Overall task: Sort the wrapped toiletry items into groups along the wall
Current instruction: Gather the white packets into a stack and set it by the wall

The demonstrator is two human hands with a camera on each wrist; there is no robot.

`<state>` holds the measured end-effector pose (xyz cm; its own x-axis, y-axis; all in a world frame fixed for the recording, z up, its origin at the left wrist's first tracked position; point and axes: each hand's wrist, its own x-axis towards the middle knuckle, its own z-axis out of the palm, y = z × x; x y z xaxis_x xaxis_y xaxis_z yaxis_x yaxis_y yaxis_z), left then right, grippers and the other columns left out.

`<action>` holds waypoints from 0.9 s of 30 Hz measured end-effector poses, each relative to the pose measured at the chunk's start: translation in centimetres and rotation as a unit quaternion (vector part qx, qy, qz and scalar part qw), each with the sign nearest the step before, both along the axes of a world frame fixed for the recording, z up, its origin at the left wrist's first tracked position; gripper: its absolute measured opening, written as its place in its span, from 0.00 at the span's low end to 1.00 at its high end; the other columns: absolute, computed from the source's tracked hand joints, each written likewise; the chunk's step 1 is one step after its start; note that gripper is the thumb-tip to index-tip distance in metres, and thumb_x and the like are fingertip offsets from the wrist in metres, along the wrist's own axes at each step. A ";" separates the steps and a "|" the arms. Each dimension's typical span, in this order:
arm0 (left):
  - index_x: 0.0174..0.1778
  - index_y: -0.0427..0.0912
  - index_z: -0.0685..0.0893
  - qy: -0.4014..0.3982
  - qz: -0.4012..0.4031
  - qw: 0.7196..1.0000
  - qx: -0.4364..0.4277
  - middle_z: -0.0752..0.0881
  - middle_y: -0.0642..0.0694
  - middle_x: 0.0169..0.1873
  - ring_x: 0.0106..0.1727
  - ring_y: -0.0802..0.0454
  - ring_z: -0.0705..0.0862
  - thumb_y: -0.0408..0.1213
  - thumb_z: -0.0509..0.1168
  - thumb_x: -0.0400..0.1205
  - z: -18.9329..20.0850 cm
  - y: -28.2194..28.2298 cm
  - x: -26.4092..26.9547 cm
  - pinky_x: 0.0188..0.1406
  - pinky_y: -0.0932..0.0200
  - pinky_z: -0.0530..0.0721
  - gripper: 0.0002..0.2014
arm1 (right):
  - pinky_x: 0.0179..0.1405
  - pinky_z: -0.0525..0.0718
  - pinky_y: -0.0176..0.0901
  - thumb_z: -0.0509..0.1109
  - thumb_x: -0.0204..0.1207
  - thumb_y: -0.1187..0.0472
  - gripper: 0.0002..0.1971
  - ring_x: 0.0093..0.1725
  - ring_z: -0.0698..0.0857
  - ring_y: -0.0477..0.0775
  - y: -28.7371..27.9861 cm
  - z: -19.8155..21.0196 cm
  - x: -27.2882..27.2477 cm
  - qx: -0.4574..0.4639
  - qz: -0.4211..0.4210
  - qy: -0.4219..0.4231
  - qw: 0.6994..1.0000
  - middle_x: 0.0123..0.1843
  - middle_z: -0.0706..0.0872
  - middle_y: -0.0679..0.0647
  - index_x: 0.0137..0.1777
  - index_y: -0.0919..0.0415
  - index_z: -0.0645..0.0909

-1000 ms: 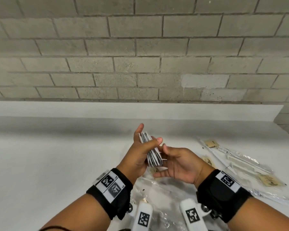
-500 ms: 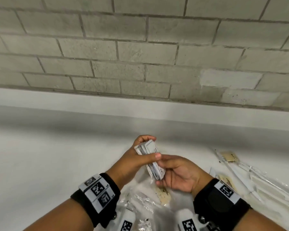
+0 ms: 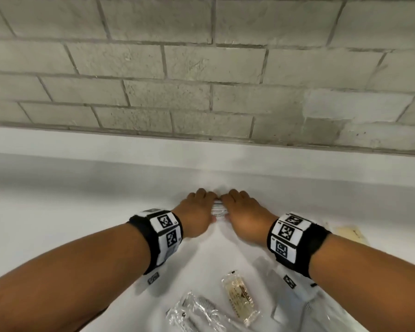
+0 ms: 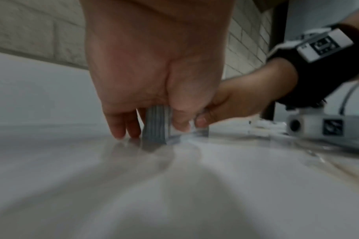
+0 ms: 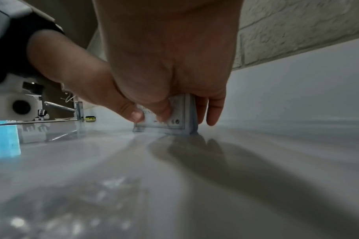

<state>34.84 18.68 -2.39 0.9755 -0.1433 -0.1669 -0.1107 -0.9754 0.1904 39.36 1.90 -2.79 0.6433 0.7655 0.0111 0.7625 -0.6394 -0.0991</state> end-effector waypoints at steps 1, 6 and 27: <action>0.78 0.40 0.62 -0.013 -0.002 1.000 0.013 0.70 0.39 0.68 0.65 0.38 0.74 0.46 0.60 0.84 -0.3 0.0 -0.1 0.65 0.47 0.74 0.28 | 0.48 0.73 0.52 0.62 0.81 0.60 0.21 0.59 0.76 0.65 0.0 0.0 0.0 -0.007 0.003 0.001 1.000 0.65 0.75 0.62 0.73 0.64 0.70; 0.76 0.40 0.65 0.055 0.012 0.998 -0.013 0.72 0.40 0.69 0.67 0.40 0.74 0.46 0.61 0.84 0.8 0.0 0.8 0.67 0.48 0.73 0.26 | 0.57 0.78 0.52 0.63 0.81 0.56 0.20 0.61 0.79 0.62 0.4 1.5 0.9 -0.022 -0.022 0.104 0.994 0.65 0.78 0.59 0.71 0.61 0.70; 0.63 0.43 0.68 0.034 -0.029 0.998 -0.041 0.84 0.45 0.56 0.51 0.45 0.83 0.44 0.75 0.71 2.2 -1.0 -0.1 0.40 0.58 0.75 0.29 | 0.48 0.78 0.44 0.81 0.62 0.49 0.29 0.55 0.78 0.52 0.4 4.3 1.1 -0.016 -0.103 0.256 0.961 0.58 0.77 0.50 0.60 0.52 0.71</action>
<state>34.77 17.64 -0.18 0.9519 -0.2143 -0.2189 -0.1498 -0.9490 0.2775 40.41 2.29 1.50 0.6955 0.6168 -0.3685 0.4763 -0.7798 -0.4064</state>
